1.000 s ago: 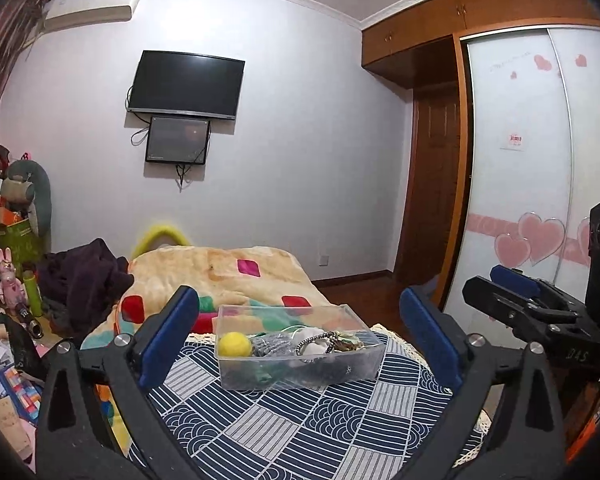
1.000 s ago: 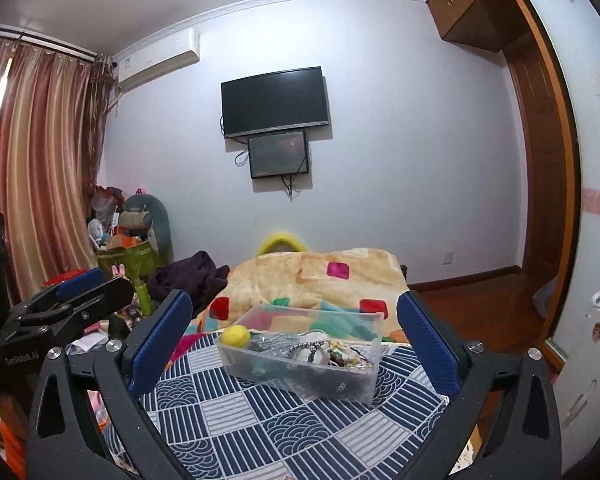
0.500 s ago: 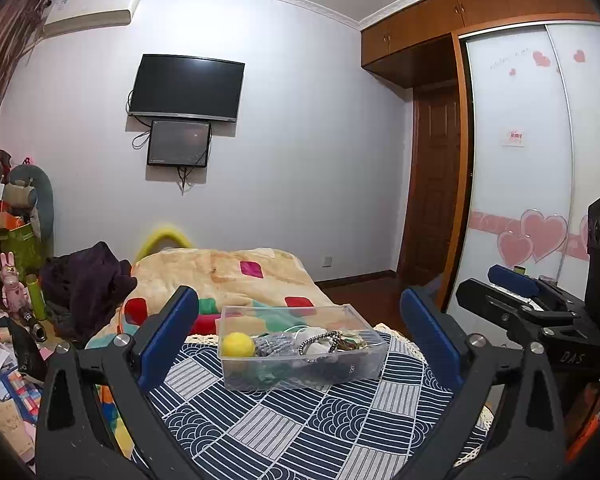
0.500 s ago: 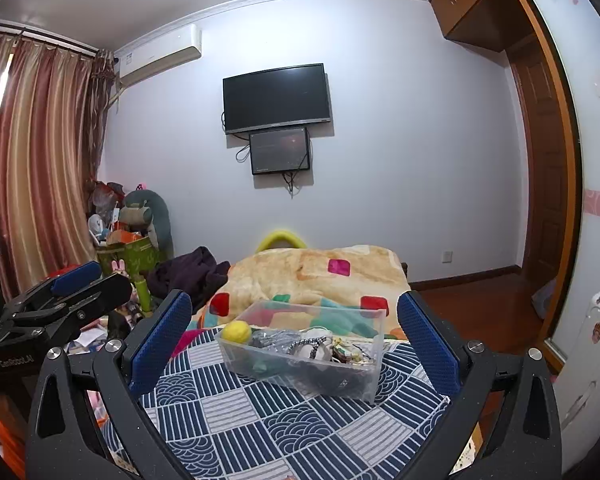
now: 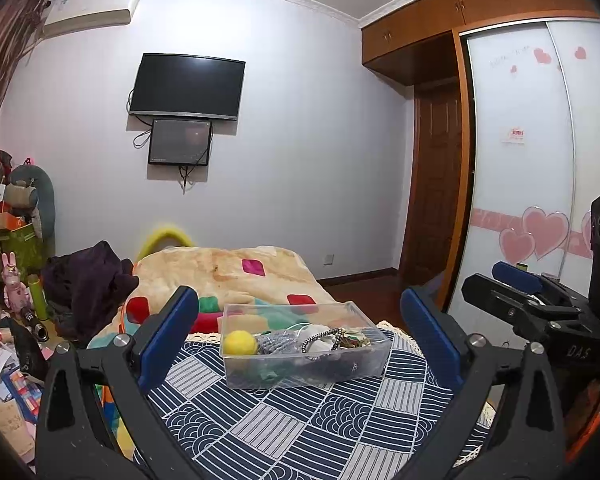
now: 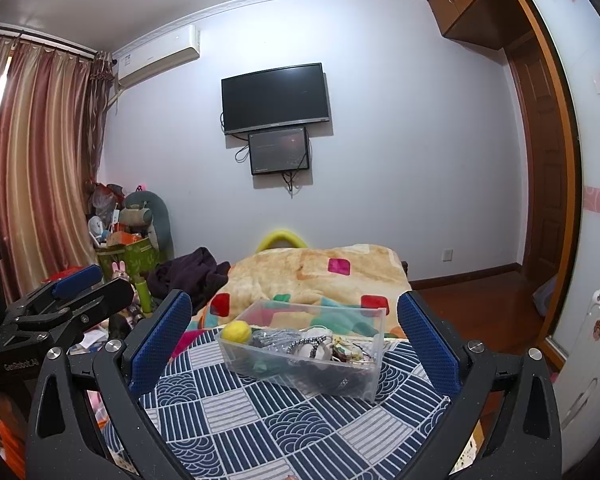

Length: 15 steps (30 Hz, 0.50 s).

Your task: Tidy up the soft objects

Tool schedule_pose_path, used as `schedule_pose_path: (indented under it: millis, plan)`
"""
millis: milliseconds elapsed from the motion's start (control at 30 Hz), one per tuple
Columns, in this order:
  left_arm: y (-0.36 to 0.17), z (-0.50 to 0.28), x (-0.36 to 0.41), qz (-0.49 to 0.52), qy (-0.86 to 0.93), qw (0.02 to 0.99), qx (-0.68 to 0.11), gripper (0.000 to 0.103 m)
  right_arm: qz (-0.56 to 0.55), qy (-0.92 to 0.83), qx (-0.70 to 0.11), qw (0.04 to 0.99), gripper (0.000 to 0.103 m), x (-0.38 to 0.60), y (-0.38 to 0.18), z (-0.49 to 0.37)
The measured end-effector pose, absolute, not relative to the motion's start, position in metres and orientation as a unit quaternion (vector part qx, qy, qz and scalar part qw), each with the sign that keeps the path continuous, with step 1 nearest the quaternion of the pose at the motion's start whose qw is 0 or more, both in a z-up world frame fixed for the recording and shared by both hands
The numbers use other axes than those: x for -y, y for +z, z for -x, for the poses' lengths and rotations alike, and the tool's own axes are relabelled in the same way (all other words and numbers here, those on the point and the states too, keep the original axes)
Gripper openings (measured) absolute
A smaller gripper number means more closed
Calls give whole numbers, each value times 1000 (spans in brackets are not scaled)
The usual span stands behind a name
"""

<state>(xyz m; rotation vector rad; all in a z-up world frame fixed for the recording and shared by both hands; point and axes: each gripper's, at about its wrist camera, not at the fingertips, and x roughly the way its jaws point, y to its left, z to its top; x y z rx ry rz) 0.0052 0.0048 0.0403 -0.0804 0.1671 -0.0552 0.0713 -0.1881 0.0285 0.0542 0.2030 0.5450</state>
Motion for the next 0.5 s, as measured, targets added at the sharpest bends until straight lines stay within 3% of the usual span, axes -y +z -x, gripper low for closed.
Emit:
schedule_pose_path:
  millis: [500]
  plan:
    - [38,-7,-6,39,-28,995,-85,103,-30,269,-101,957,103,189,29,-70]
